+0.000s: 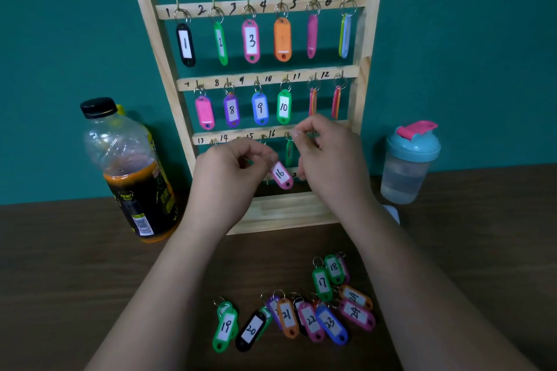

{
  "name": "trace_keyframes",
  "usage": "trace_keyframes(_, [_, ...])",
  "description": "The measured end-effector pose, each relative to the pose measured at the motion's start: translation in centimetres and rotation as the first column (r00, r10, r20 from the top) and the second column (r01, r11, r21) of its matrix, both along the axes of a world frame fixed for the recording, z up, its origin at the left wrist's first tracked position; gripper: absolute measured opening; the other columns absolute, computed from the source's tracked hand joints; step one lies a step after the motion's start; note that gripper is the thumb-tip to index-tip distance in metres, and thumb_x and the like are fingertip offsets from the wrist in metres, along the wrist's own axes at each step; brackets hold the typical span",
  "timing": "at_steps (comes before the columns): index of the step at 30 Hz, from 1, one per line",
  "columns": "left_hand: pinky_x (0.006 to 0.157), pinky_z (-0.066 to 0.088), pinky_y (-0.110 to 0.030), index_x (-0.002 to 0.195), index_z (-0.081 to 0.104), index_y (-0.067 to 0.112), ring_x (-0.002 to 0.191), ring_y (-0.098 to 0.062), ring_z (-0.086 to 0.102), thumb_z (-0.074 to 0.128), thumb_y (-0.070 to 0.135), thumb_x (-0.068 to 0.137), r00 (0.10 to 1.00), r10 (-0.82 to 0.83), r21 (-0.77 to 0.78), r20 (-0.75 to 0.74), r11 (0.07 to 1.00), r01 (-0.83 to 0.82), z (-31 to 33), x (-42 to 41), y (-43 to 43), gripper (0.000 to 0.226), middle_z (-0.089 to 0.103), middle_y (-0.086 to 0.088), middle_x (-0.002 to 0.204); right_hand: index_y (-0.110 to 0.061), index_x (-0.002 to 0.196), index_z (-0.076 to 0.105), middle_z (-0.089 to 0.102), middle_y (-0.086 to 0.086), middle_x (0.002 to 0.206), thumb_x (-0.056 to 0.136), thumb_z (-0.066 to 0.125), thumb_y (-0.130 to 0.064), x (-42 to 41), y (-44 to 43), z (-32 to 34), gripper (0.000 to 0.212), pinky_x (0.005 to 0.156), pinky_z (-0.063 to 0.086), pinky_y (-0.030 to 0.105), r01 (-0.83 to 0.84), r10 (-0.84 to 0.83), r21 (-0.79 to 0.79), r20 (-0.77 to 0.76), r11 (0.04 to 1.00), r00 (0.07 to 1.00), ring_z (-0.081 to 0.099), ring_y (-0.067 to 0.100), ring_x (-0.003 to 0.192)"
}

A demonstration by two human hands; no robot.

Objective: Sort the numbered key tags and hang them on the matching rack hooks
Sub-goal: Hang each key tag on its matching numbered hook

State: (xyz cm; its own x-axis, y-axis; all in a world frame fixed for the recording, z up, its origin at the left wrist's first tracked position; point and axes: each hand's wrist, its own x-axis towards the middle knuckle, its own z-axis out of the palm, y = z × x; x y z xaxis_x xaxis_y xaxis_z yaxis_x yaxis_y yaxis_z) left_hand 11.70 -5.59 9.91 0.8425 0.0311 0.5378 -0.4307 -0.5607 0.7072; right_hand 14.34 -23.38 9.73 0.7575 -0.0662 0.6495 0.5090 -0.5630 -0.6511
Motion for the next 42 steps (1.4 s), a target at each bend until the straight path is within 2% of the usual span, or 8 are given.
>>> trace_keyframes(13, [0.069, 0.055, -0.029, 0.089, 0.080, 0.033, 0.075, -0.004, 0.066, 0.078, 0.032, 0.093, 0.998, 0.049, -0.033, 0.028, 0.998, -0.048, 0.2, 0.6, -1.0, 0.005, 0.074, 0.013, 0.078, -0.024, 0.100, 0.065, 0.063, -0.004, 0.057, 0.106, 0.063, -0.029, -0.6, 0.0, -0.8, 0.008, 0.047, 0.051, 0.043, 0.046, -0.045, -0.026, 0.028, 0.999, 0.999, 0.061, 0.012, 0.048])
trace_keyframes(18, [0.060, 0.044, -0.015, 0.090, 0.080, 0.031, 0.067, -0.001, 0.062, 0.079, 0.033, 0.094, 0.996, 0.064, -0.089, 0.062, 0.994, -0.058, 0.7, 0.8, -1.6, 0.005, 0.073, 0.011, 0.076, -0.025, 0.089, 0.070, 0.062, -0.006, 0.062, 0.104, 0.064, -0.046, -1.6, 0.0, -1.0, 0.027, 0.048, 0.039, 0.023, -0.050, 0.050, 0.003, -0.083, 0.999, 0.995, 0.058, 0.008, 0.056])
trace_keyframes(22, [0.048, 0.036, -0.021, 0.091, 0.080, 0.031, 0.051, -0.008, 0.050, 0.075, 0.035, 0.095, 0.991, 0.111, -0.090, 0.081, 0.991, -0.103, 0.9, 1.2, -2.7, 0.007, 0.071, 0.013, 0.075, -0.019, 0.078, 0.068, 0.060, 0.000, 0.056, 0.105, 0.062, -0.041, -1.7, -0.3, -0.9, 0.035, 0.053, 0.044, 0.039, -0.135, 0.150, 0.087, -0.192, 0.987, 0.970, 0.053, 0.011, 0.050])
trace_keyframes(26, [0.057, 0.047, -0.029, 0.091, 0.080, 0.031, 0.061, -0.008, 0.060, 0.074, 0.034, 0.095, 0.971, 0.181, -0.039, 0.154, 0.984, -0.177, 0.9, 1.3, -3.6, 0.008, 0.072, 0.015, 0.080, -0.013, 0.076, 0.065, 0.056, 0.000, 0.050, 0.108, 0.058, -0.035, -2.2, -0.3, -0.9, 0.040, 0.050, 0.042, 0.033, -0.191, 0.241, 0.199, -0.272, 0.961, 0.932, 0.051, 0.013, 0.046])
trace_keyframes(30, [0.072, 0.044, -0.025, 0.090, 0.082, 0.027, 0.081, -0.008, 0.063, 0.074, 0.031, 0.092, 0.930, 0.268, 0.013, 0.252, 0.960, -0.280, 0.8, 1.6, -4.1, 0.009, 0.070, 0.010, 0.087, -0.013, 0.076, 0.066, 0.057, 0.002, 0.051, 0.109, 0.056, -0.034, -2.3, 0.0, -1.0, 0.041, 0.052, 0.043, 0.037, -0.172, 0.222, 0.188, -0.288, 0.967, 0.931, 0.052, 0.012, 0.046])
trace_keyframes(36, [0.060, 0.034, -0.010, 0.088, 0.081, 0.026, 0.074, -0.008, 0.056, 0.073, 0.031, 0.092, 0.925, 0.299, 0.049, 0.236, 0.946, -0.319, 0.9, 1.9, -4.2, 0.011, 0.064, 0.007, 0.084, -0.018, 0.073, 0.062, 0.057, 0.001, 0.052, 0.109, 0.055, -0.034, -2.1, 0.0, -1.2, 0.040, 0.050, 0.044, 0.038, -0.164, 0.219, 0.202, -0.286, 0.966, 0.933, 0.052, 0.014, 0.046])
trace_keyframes(40, [0.059, 0.030, -0.025, 0.094, 0.083, 0.026, 0.071, -0.015, 0.052, 0.073, 0.031, 0.094, 0.927, 0.309, 0.115, 0.212, 0.934, -0.337, 0.4, 2.1, -4.1, 0.011, 0.057, 0.003, 0.081, -0.014, 0.077, 0.066, 0.059, 0.004, 0.055, 0.109, 0.055, -0.036, -1.7, -0.2, -1.6, 0.040, 0.052, 0.047, 0.044, -0.139, 0.171, 0.126, -0.299, 0.982, 0.939, 0.053, 0.016, 0.047])
trace_keyframes(42, [0.058, 0.030, -0.022, 0.095, 0.083, 0.027, 0.071, -0.015, 0.052, 0.073, 0.030, 0.094, 0.932, 0.297, 0.130, 0.209, 0.936, -0.328, 0.2, 2.0, -3.9, 0.010, 0.056, 0.004, 0.080, -0.015, 0.076, 0.066, 0.062, 0.007, 0.059, 0.108, 0.056, -0.039, -1.6, -0.5, -1.9, 0.041, 0.055, 0.049, 0.051, -0.116, 0.132, 0.073, -0.291, 0.991, 0.948, 0.057, 0.024, 0.052])
